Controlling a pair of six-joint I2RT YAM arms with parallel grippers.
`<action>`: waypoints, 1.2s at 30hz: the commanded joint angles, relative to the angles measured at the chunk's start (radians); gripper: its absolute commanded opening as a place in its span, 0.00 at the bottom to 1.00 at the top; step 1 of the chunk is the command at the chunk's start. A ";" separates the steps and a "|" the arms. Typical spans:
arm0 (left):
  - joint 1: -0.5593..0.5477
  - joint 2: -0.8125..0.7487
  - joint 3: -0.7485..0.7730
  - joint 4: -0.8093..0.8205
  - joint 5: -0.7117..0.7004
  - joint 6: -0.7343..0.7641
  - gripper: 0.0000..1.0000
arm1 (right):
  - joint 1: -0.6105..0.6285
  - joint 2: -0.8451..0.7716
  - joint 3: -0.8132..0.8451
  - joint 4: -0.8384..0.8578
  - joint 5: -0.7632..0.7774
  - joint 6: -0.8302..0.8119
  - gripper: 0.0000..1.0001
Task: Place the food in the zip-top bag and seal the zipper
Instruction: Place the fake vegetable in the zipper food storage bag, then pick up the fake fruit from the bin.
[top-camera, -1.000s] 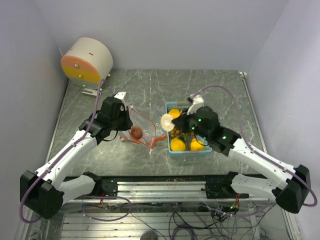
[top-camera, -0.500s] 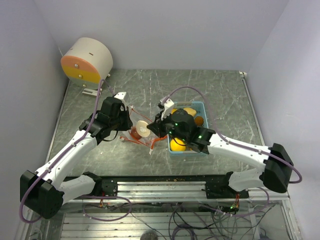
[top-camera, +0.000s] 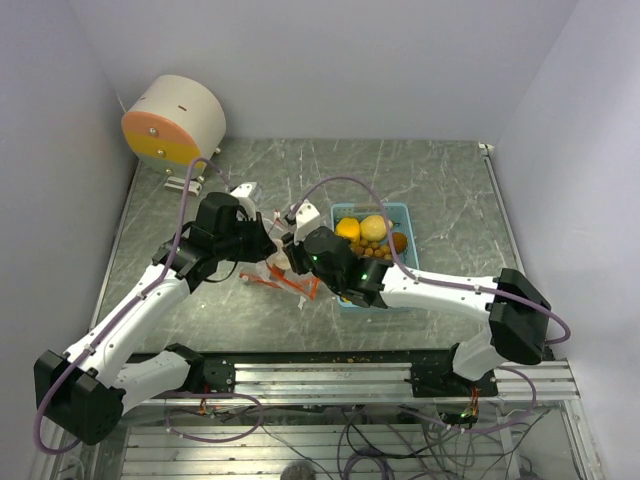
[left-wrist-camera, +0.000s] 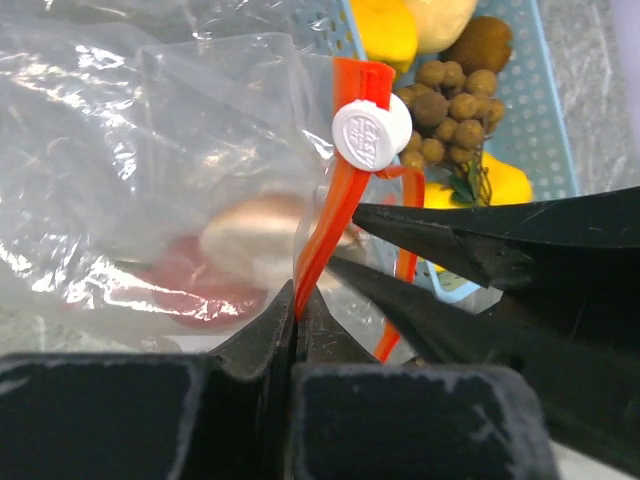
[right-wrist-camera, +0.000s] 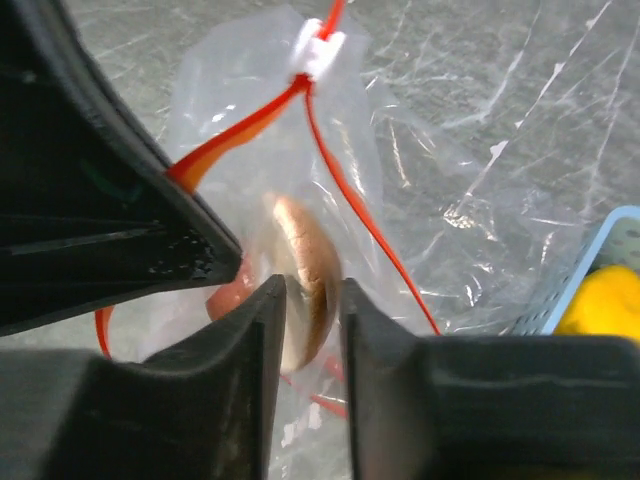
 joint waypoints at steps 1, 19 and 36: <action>-0.010 -0.004 0.044 0.065 0.092 -0.024 0.07 | 0.022 -0.040 0.013 0.010 0.101 -0.027 0.40; -0.010 0.026 -0.006 0.060 -0.024 0.000 0.07 | -0.264 -0.245 -0.072 -0.424 0.207 0.279 0.70; -0.010 -0.020 -0.017 0.048 -0.001 0.019 0.07 | -0.551 -0.009 -0.141 -0.380 0.189 0.385 0.82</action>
